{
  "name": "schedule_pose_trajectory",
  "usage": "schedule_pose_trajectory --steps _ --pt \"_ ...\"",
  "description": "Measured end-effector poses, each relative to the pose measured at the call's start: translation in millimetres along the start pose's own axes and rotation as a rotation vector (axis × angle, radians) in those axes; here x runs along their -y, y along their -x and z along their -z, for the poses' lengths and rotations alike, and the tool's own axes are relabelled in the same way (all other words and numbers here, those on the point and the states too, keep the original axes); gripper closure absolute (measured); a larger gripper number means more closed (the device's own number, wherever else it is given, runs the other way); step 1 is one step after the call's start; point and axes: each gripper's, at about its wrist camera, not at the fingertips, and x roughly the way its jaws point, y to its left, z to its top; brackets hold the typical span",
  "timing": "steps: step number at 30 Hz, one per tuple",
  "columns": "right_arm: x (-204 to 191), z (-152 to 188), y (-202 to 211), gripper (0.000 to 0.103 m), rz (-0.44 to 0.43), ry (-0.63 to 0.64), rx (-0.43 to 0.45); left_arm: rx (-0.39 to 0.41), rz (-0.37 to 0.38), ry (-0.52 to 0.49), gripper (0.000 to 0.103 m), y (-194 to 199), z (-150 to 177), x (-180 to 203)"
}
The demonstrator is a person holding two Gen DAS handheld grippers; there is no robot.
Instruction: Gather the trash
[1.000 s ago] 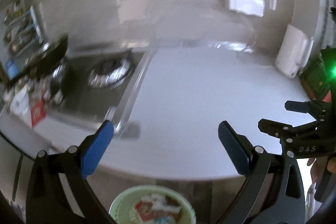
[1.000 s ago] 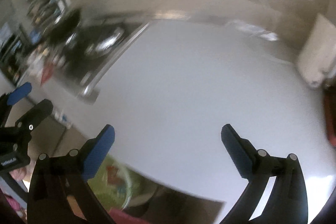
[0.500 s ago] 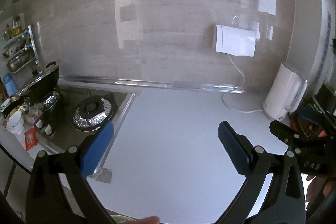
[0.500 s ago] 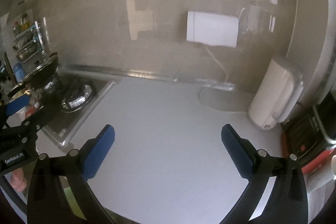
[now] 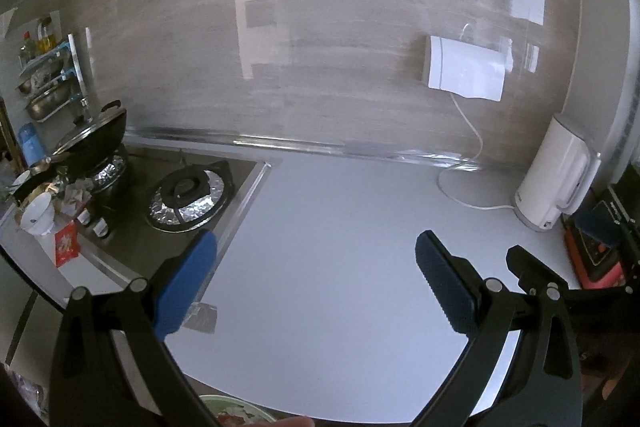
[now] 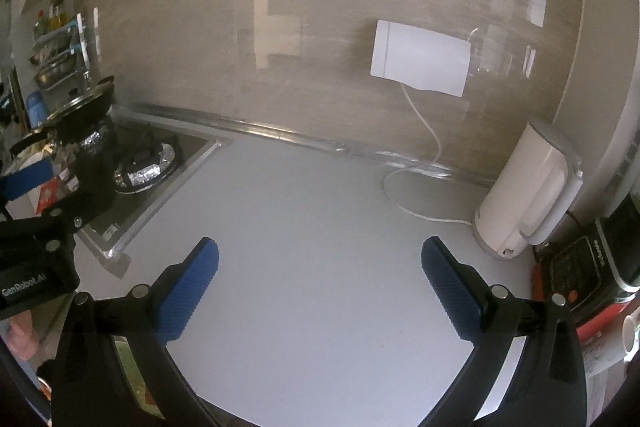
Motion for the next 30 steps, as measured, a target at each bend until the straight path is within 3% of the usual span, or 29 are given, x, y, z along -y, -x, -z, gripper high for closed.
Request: schedule_pose_trajectory --steps 13,30 --pt "-3 -4 2 0.002 -0.076 -0.050 -0.004 0.006 -0.022 0.014 0.008 5 1 -12" --pt "-7 -3 6 0.002 -0.084 -0.058 -0.005 0.016 -0.034 0.001 0.008 7 0 -10"
